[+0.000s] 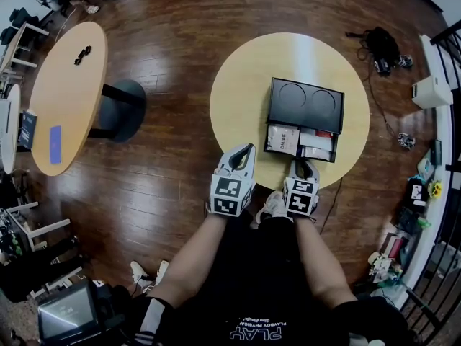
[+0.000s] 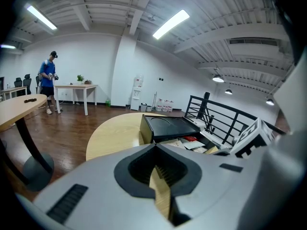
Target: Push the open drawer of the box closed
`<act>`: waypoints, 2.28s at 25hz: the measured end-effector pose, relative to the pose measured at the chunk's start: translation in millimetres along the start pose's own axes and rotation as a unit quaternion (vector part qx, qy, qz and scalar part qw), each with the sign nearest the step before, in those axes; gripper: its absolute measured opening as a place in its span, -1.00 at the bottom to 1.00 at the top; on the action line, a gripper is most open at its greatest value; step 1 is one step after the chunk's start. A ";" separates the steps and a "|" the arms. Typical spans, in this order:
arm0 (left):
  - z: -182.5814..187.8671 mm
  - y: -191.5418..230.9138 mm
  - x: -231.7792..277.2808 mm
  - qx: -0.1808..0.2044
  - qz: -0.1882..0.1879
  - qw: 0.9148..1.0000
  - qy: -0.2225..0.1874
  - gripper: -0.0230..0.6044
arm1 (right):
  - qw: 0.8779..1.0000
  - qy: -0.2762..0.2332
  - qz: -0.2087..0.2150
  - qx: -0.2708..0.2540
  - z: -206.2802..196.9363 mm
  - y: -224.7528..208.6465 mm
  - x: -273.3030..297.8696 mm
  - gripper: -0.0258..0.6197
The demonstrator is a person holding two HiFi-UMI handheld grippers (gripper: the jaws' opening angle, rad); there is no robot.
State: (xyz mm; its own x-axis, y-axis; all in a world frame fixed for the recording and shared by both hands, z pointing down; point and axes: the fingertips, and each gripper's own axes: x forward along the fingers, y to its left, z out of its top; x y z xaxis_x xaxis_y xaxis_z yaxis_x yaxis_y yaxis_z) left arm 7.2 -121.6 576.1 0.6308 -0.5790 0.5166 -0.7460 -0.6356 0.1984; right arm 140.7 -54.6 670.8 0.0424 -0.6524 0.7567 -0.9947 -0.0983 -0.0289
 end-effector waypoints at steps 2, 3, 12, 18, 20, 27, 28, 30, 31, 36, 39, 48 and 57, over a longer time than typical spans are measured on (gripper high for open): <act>0.5 0.4 0.6 0.000 0.000 1.000 0.001 -0.94 | 1.000 -0.004 0.000 -0.001 0.3 -1.2 0.9 -0.67; 0.5 0.8 1.1 0.001 0.000 1.000 0.002 -0.94 | 1.000 -0.005 0.000 0.000 0.7 -1.4 1.2 -0.67; -1.9 3.9 3.7 0.004 0.005 1.000 0.006 -0.94 | 1.000 0.000 0.000 0.004 3.2 -5.9 3.5 -0.67; -1.9 8.5 1.5 0.001 0.010 1.000 0.007 -0.94 | 1.000 -0.007 0.000 0.005 14.7 -6.1 10.3 -0.67; -1.3 11.1 1.9 0.000 0.014 1.000 0.006 -0.94 | 1.000 -0.009 -0.001 0.005 18.0 -7.3 13.7 -0.67; -3.8 21.1 -0.5 -0.004 0.024 1.000 0.004 -0.94 | 1.000 -0.014 -0.002 0.003 27.1 -10.1 25.7 -0.67; -3.5 21.7 -0.1 -0.005 0.025 1.000 0.004 -0.94 | 1.000 -0.014 -0.003 0.002 29.1 -11.0 27.2 -0.67; -2.5 22.5 1.2 -0.011 0.024 1.000 0.005 -0.94 | 1.000 -0.013 -0.004 -0.001 32.9 -12.7 30.0 -0.67; -1.9 22.5 1.7 -0.014 0.024 1.000 0.006 -0.94 | 1.000 -0.013 -0.005 -0.001 34.7 -13.3 31.1 -0.67; 1.8 20.4 3.1 -0.009 0.019 1.000 0.004 -0.94 | 1.000 -0.014 -0.004 -0.001 42.4 -14.8 36.9 -0.67; 2.8 23.7 5.5 0.001 0.022 1.000 -0.001 -0.94 | 1.000 -0.016 -0.004 -0.003 46.8 -14.6 41.5 -0.67; 5.3 26.7 10.0 0.006 0.030 1.000 0.001 -0.94 | 1.000 -0.021 -0.007 -0.011 59.5 -19.3 51.9 -0.67; -0.1 28.4 10.8 0.001 0.037 0.999 0.008 -0.94 | 0.999 -0.032 -0.002 -0.013 75.2 -21.6 59.2 -0.67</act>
State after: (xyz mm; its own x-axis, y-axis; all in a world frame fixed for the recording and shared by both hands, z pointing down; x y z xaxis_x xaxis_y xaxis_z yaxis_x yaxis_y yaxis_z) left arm -7.2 -145.8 587.4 0.5706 -0.6156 0.5436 -0.7897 -0.5928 0.1577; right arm 171.7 -147.6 667.1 0.0514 -0.6985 0.7137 -0.9967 -0.0814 -0.0079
